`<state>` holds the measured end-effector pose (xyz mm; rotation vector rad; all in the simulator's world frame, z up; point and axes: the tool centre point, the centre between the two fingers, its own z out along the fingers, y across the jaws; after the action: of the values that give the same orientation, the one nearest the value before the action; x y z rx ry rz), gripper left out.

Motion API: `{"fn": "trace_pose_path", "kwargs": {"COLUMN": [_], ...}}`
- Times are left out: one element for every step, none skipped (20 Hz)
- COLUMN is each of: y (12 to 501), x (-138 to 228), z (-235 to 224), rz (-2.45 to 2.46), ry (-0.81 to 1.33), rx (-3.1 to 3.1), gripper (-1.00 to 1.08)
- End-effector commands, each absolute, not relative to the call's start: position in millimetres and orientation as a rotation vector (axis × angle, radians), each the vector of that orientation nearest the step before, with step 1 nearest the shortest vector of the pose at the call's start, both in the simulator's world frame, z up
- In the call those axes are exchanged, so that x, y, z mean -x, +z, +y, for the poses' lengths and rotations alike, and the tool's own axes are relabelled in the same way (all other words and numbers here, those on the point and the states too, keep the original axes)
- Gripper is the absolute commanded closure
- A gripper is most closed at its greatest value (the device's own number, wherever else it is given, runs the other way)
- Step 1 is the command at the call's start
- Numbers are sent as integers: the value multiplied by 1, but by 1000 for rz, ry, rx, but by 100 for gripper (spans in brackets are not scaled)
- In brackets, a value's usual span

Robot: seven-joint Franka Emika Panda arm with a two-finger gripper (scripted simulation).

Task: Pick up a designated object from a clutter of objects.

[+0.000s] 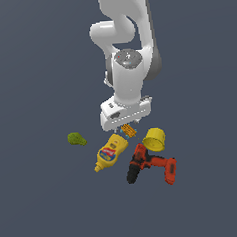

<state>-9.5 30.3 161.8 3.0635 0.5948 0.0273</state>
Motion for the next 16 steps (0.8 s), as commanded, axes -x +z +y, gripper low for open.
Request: {"fn": "trace_pose_path", "kwargs": {"y": [137, 128, 120, 113, 106, 100, 94, 89, 84, 80, 77, 74, 71, 69, 67, 66], "x": [18, 22, 25, 28, 32, 35, 38, 41, 43, 46, 48, 50, 51, 53, 54, 54], "z": [39, 42, 45, 48, 51, 53, 55, 57, 59, 61, 62, 63, 65, 65, 66, 67], "rz": [693, 727, 759, 789, 817, 843, 867, 889, 909, 926, 942, 955, 967, 976, 983, 989], "ry": [20, 18, 15, 13, 11, 9, 8, 6, 5, 4, 3, 2, 1, 1, 1, 0], "rx": [-3045, -3039, -3032, -3026, -3020, -3014, -3009, -3004, -3000, -2996, -2992, -2989, -2987, -2984, -2983, -2982], "gripper": [-92, -92, -92, -92, -92, -92, -92, -92, -92, -92, -92, -92, -92, -92, -92, -92]}}
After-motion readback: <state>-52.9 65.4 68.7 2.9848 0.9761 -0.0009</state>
